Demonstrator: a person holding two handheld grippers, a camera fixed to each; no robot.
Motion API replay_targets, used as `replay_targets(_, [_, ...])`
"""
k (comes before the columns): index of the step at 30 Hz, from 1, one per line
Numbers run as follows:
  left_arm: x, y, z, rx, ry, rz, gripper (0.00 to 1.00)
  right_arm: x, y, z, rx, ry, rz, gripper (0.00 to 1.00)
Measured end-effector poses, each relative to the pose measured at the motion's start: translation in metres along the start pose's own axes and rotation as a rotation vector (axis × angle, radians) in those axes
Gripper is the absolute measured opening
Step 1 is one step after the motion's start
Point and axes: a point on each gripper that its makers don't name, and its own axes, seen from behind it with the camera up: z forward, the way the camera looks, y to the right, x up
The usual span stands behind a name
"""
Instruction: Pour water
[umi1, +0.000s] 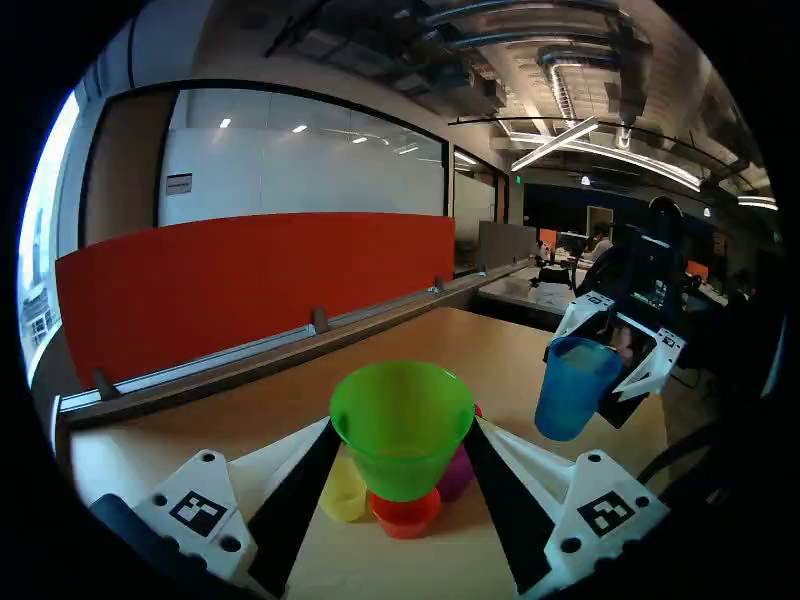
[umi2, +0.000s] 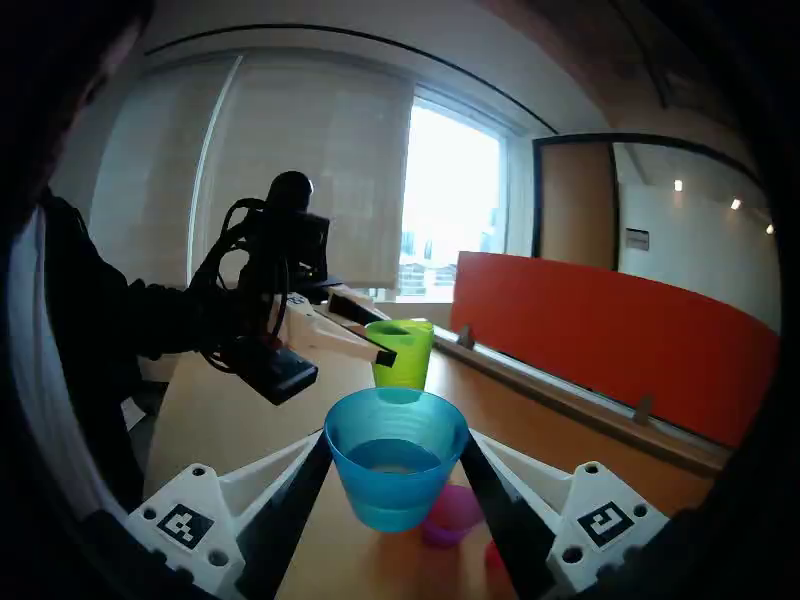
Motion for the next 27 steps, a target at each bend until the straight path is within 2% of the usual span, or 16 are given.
replay_targets(27, [0.000,0.007,-0.017,0.007,0.019,-0.019,0.85,0.022,-0.001,0.006,-0.010,0.089,0.028,0.91])
